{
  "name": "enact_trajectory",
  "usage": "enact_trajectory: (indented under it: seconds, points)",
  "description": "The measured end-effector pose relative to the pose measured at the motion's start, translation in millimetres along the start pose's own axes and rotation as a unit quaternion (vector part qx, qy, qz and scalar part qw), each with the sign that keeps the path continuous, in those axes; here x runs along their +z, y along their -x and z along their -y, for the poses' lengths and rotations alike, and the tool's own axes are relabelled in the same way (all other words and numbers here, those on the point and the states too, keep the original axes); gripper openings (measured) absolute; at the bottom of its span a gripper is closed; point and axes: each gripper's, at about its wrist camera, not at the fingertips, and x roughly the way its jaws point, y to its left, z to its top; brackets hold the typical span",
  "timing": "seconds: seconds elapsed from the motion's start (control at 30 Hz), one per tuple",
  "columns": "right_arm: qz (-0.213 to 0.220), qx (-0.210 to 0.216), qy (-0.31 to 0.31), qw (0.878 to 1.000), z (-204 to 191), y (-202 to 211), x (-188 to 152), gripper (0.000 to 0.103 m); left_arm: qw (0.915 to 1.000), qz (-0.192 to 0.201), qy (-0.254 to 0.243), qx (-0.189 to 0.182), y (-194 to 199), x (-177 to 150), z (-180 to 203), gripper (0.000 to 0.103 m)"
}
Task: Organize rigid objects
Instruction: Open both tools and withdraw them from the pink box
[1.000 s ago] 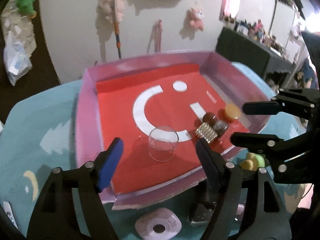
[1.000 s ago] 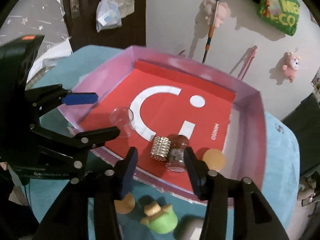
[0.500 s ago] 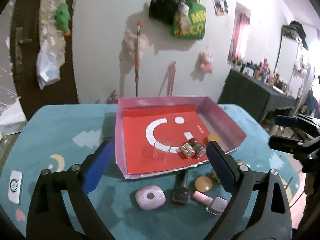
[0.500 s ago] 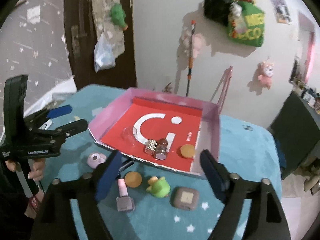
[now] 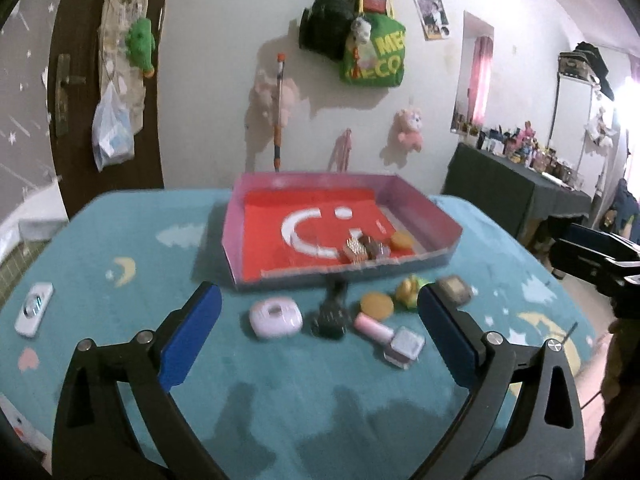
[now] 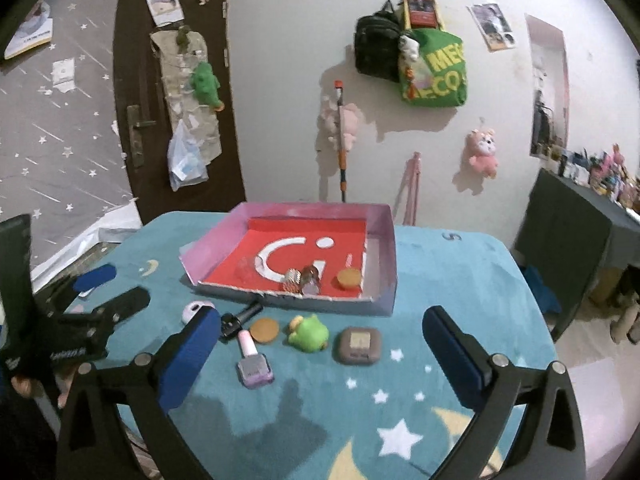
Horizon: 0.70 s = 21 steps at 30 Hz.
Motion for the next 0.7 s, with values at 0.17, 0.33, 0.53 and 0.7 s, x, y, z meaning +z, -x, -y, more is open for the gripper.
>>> enact_trajectory:
  seconds: [0.17,0.33,0.53,0.7]
  points:
    - [-0.019,-0.018,-0.014,1.0,2.1,-21.7,-27.0,0.103,0.9993,-0.037,0.007,0.002,-16.3,-24.7,1.1,0.1]
    - [-0.055,-0.025,-0.032,0.998,7.2,-49.4,-51.2,0.103,0.9967,-0.075,0.026,0.013,-35.7,-40.7,-6.8,0.1]
    - [-0.085,-0.03,-0.042,0.995,15.3,-70.6,-62.5,0.103,0.9947,-0.091,0.037,0.03,-50.0,-40.3,-17.6,0.1]
    - [-0.096,-0.052,-0.034,0.993,20.0,-80.0,-61.5,0.103,0.9915,-0.11,0.046,0.052,-64.5,-30.8,-28.9,0.1]
